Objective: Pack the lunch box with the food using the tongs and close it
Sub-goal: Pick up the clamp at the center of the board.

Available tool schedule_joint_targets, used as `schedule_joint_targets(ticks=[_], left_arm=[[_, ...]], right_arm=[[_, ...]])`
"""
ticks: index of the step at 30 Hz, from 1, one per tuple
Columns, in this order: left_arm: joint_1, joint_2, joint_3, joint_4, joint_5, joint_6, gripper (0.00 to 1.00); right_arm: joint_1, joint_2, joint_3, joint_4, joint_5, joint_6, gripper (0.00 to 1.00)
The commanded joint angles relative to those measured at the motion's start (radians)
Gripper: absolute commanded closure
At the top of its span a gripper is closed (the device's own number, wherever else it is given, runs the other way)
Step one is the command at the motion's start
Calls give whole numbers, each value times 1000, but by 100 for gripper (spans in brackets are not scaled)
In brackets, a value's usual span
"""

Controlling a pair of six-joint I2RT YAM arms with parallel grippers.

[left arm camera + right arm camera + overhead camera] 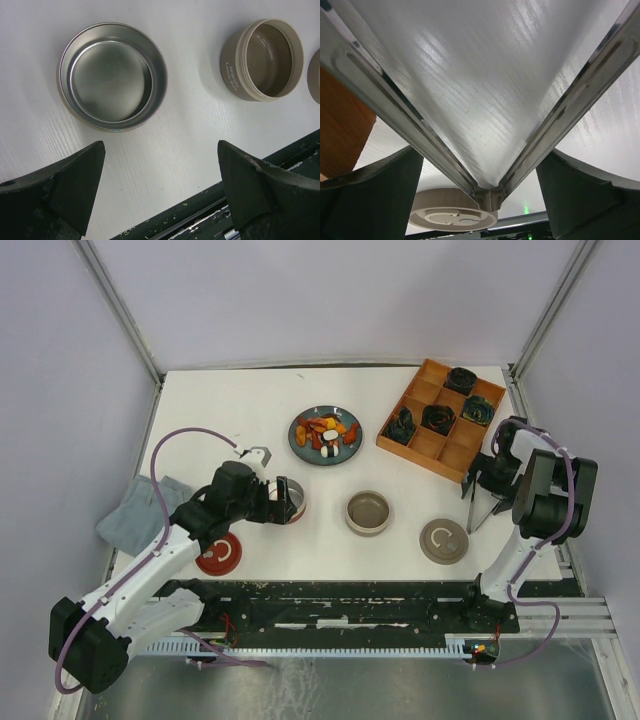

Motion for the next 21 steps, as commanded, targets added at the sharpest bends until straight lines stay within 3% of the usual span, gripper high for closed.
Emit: schedule_joint_targets(ticks=[1,11,21], left_arm=[[0,5,10,23,-9,43,1],[0,12,12,22,-10,47,1],[-1,21,14,26,0,47,1]], right_arm=[[2,48,-24,53,99,7,4],[-16,106,132,-21,152,-4,5],[-22,104,70,22,62,-9,10]])
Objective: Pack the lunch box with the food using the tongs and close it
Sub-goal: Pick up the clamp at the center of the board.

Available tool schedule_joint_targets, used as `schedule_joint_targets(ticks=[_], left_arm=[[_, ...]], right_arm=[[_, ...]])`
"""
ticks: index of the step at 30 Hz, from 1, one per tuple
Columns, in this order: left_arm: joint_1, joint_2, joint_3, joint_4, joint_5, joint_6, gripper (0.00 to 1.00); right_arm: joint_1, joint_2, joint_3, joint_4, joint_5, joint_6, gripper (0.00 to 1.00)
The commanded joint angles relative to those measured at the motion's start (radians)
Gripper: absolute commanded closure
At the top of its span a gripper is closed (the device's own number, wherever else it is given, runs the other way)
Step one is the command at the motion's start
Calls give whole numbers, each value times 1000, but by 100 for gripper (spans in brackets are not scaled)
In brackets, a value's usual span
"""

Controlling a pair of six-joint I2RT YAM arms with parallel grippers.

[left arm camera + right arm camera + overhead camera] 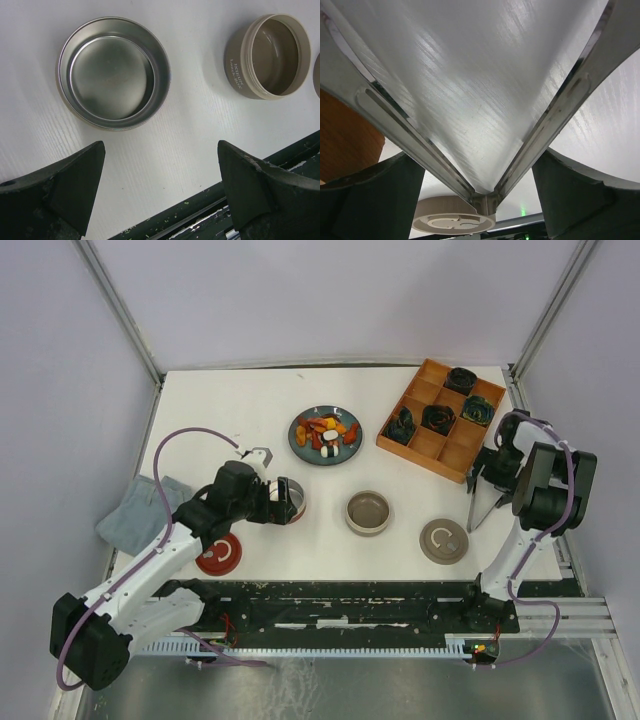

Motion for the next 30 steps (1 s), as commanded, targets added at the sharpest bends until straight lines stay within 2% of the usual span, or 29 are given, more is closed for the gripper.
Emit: schedule_joint_targets(ticks=[1,6,10,14,23,30], left_arm=[[-1,-3,13,29,-1,47,1],[0,-12,9,27,-5,45,1],[-1,-15,9,27,-6,44,1],[0,-20,9,27,-11,43,1],[-1,-28,7,28,-14,41,1],[0,-28,8,28,-18,41,1]], right_arm=[[-4,24,-60,75,32,2,11],[-4,-13,-111,115,32,7,24],[-5,-173,-160,130,64,43,29],[-5,-336,-174,95,102,71,32],[-5,-578,-115,-59,118,75,34],[-3,-718,-27,-162,14,28,34]])
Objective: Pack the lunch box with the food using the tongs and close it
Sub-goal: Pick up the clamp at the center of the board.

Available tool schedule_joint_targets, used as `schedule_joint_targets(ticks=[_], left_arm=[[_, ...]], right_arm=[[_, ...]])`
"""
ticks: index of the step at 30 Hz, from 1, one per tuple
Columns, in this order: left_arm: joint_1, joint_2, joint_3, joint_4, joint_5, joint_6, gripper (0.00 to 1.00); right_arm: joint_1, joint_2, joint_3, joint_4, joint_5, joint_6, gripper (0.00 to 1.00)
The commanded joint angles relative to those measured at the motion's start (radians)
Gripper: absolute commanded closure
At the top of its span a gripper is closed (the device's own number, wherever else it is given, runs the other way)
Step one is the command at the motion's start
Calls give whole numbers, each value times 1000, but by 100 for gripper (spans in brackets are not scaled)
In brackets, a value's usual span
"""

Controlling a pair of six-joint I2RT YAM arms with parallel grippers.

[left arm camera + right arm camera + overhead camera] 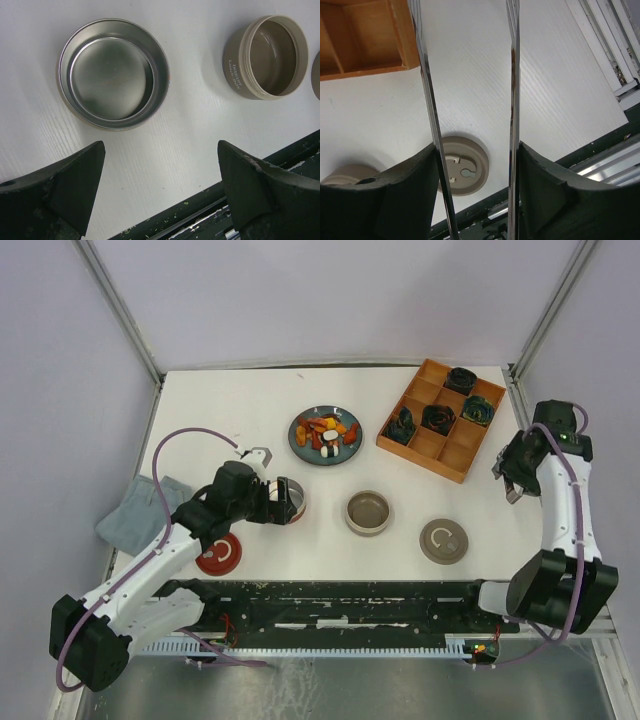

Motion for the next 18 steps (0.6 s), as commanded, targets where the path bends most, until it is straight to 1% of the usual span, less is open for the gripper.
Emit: schedule_joint_targets(ticks=[1,6,10,13,18], left_arm=[[0,-20,9,28,-21,41,1],[0,-44,7,27,-55,35,1],[-1,-70,4,27,-89,28,1],[0,-89,2,27,-114,24,1],[0,-110,0,23,-148,19,1]], right_arm=[[0,-109,93,-66,-84,-31,34],[8,-188,156,-81,-264,-74,39],[37,-220,214,-102,-368,-103,42],[76,-232,239,-106,-423,-127,44],[165,-225,280,-118,-442,-148,45]])
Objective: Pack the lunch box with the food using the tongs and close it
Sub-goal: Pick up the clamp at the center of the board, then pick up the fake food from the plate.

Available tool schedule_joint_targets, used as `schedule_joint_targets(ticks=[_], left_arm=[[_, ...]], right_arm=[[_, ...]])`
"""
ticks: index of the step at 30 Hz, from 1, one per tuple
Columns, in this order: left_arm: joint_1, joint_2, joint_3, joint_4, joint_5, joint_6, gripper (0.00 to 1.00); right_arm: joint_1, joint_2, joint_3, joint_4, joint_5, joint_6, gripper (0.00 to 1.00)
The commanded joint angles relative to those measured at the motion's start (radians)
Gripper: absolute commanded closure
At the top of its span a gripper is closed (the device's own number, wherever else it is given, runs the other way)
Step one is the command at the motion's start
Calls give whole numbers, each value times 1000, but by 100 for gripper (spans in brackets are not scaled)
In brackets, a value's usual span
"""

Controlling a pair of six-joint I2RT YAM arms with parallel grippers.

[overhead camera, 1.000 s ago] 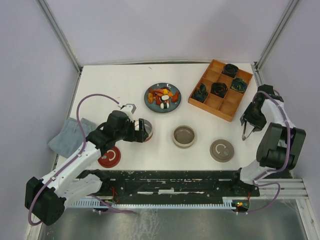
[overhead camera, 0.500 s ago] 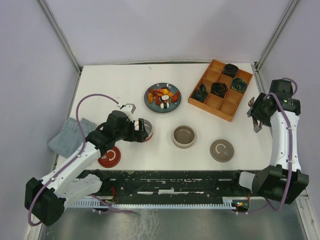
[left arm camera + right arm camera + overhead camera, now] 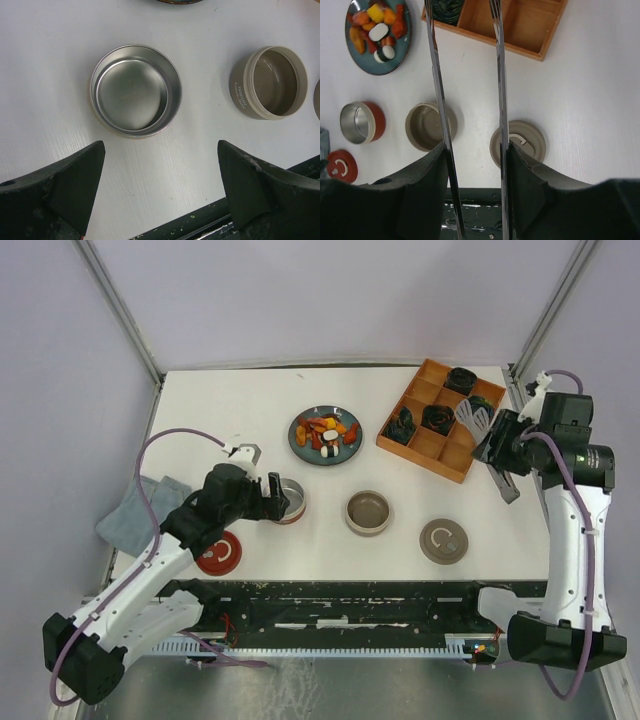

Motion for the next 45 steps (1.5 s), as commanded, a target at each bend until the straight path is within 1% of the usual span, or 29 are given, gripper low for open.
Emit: schedule_joint_targets(ticks=[1,3,9,13,19,24,28,30,35,40,42,45], left_arm=[[0,-28,0,22,-58,18,1],[0,-37,0,21,-75,15,1],[0,-75,-2,13,-193,-22,1],[0,-100,-10,13,-243,-42,1],[-1,-123,-14,2,-307,-62,1],[0,-140,-16,-9,-380,-73,1],[-1,-139,-19,-12,-401,-80,1],[-1,-133,-19,-7,-413,-80,1],[0,-112,-15,-12,-420,-85,1],[11,-74,-3,-6,-431,-70,1],[41,-53,-1,22,-392,-57,1],[136,-28,11,45,-291,-49,1]], right_arm=[[79,2,70,2,-63,-45,46],[134,12,86,-1,-62,-50,49],[239,25,95,0,-63,-59,48],[321,56,124,-32,-53,-92,48],[510,99,161,-83,150,-121,48],[689,183,185,-98,306,-104,47],[796,276,191,-76,386,-78,45],[843,322,199,-55,396,-63,45],[920,430,251,-37,431,-34,44],[936,491,278,40,447,-3,44],[935,517,297,75,462,-6,44],[934,579,359,103,536,-33,43]])
